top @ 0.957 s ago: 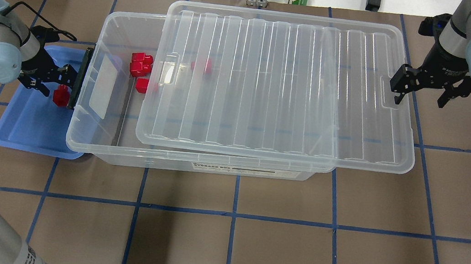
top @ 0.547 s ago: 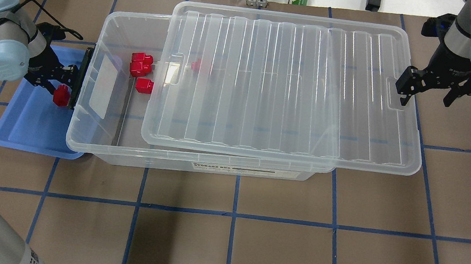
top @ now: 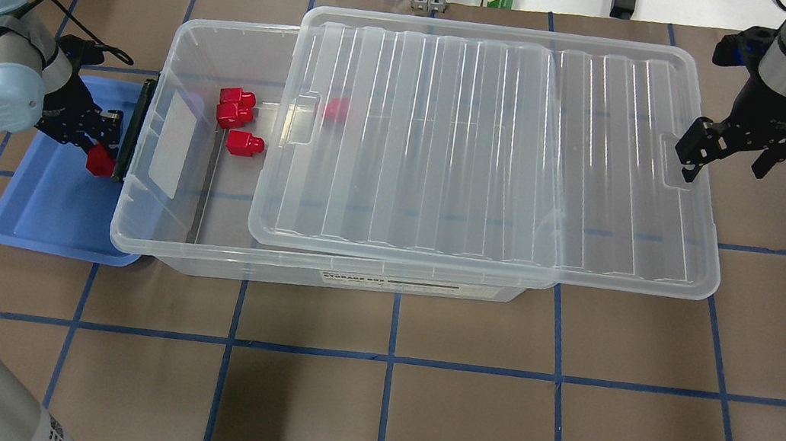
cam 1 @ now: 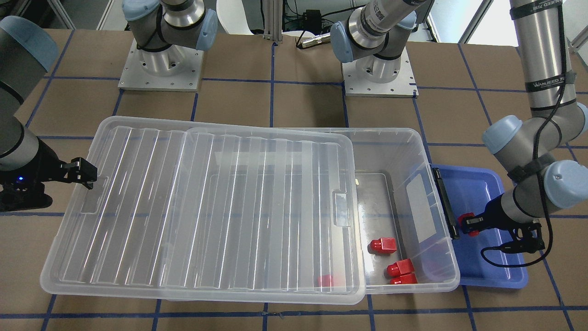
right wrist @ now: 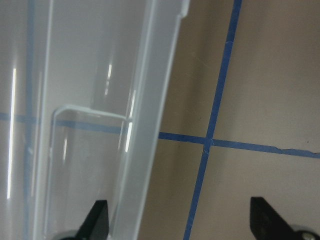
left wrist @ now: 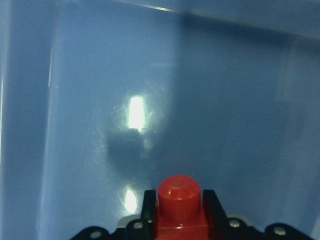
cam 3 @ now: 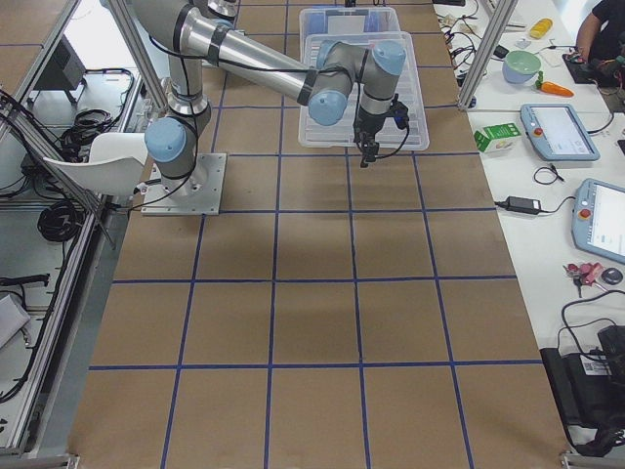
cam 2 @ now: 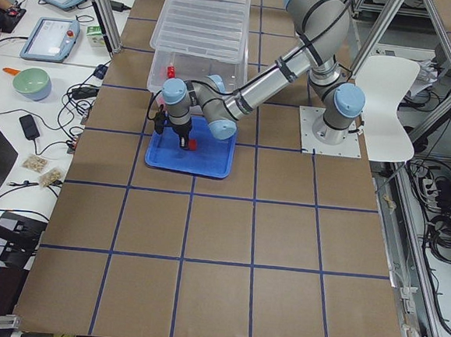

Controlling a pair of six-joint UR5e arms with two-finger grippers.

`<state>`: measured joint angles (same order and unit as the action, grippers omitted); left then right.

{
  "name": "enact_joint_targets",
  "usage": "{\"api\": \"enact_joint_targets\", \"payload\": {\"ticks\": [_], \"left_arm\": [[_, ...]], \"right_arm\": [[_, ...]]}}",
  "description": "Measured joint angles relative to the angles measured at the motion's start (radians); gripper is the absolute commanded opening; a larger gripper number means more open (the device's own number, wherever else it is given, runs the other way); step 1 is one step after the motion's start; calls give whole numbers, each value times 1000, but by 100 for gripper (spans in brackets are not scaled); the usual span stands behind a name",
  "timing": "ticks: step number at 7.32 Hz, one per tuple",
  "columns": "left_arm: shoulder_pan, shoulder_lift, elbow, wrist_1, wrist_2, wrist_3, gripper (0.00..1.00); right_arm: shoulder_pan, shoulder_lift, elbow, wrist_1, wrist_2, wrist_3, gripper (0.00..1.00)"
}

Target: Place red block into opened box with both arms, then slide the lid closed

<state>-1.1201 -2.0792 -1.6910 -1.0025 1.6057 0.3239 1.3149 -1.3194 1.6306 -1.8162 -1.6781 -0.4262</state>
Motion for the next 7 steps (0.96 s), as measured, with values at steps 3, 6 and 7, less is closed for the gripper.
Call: {"api": "enact_joint_targets", "payload": {"ticks": [3,6,7], "left_arm": [[9,69,133,-244,-3,-3,2],[1,115,206,-379,-8,-19,2],[-7,132,209,-400,-30,-36,2]], "right_arm": [[-25,4,-2,-6,2,-97,100],[-41,6,-5,-8,3,-155,100],[-41,6,-6,-12,3,-180,100]]}}
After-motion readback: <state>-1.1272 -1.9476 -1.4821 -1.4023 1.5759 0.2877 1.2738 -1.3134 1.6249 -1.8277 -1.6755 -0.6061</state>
